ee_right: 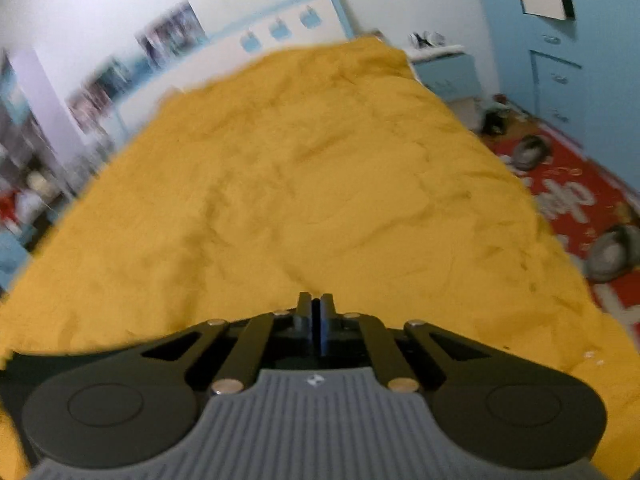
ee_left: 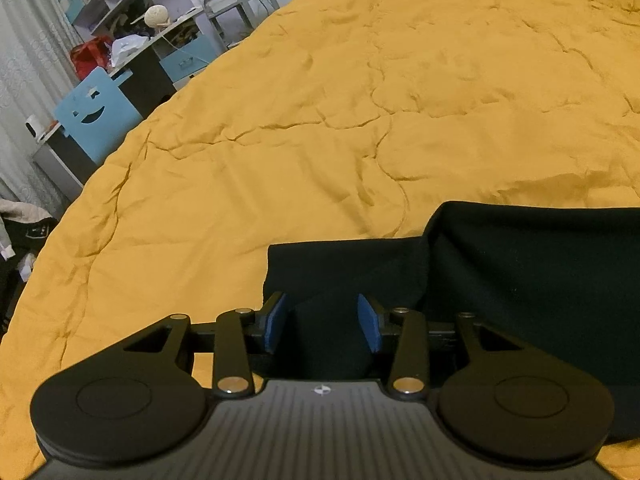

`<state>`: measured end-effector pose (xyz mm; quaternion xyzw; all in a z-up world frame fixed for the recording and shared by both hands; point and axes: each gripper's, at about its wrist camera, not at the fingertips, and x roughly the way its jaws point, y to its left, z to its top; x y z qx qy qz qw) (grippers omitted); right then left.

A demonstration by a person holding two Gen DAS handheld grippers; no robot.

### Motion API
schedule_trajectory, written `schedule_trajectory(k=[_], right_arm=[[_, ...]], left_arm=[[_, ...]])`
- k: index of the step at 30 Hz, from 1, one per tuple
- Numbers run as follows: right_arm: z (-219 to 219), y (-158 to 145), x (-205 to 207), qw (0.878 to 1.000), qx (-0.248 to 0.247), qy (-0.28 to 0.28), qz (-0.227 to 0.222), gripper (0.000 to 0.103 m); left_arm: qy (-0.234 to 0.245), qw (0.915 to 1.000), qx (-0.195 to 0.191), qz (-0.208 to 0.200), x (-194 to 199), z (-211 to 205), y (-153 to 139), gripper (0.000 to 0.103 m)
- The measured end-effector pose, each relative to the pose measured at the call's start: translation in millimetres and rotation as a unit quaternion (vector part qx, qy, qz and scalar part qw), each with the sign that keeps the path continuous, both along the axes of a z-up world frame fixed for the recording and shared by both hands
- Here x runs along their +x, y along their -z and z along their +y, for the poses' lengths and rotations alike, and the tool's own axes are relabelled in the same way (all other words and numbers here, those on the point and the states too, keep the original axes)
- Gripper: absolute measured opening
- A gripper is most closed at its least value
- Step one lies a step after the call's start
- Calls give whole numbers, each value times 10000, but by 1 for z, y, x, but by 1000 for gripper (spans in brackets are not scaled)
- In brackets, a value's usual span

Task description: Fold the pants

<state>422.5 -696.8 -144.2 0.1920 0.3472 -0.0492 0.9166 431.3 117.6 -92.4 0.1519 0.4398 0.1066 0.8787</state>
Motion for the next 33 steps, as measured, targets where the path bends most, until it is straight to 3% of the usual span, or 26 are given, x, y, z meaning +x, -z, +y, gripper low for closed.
schedule_trajectory(k=[4,8,10,12,16,19,28,29,30,32,33], right_arm=[[7,21,11,9992,-204,230,269,0],[-1,16,4,9991,51,299,313,0],[-2,4,-6,9989,115,323,327,8],[-1,-9,-25,9988,197,275,361,25],[1,-29,-76,9967,683,280,333,33],[3,-29,-107,9940,1014,281,302,44],[-3,9,-129,9852,1625,204,510,41],[-3,13,-131,9841,1693,183,501,30],[-4,14,-132,9829,1772,137,477,11],[-4,10,-133,9851,1653,172,439,0],[-4,5,-133,9858,1634,75,390,0]], left_arm=[[68,10000,22,26,-4,-1,-2,49],[126,9999,-27,-9,-12,1,-6,49],[63,9999,-122,-33,-16,3,-8,49],[-14,9996,-290,-72,-22,5,-10,49],[-102,9973,-704,-186,-40,1,-14,49],[18,9945,-1013,-249,-59,-12,-19,49],[276,9856,-1624,-369,-108,-57,-28,49],[296,9850,-1658,-365,-112,-61,-28,49],[311,9846,-1681,-354,-115,-65,-27,49],[308,9848,-1677,-330,-119,-70,-27,49],[298,9850,-1668,-316,-120,-71,-26,49]])
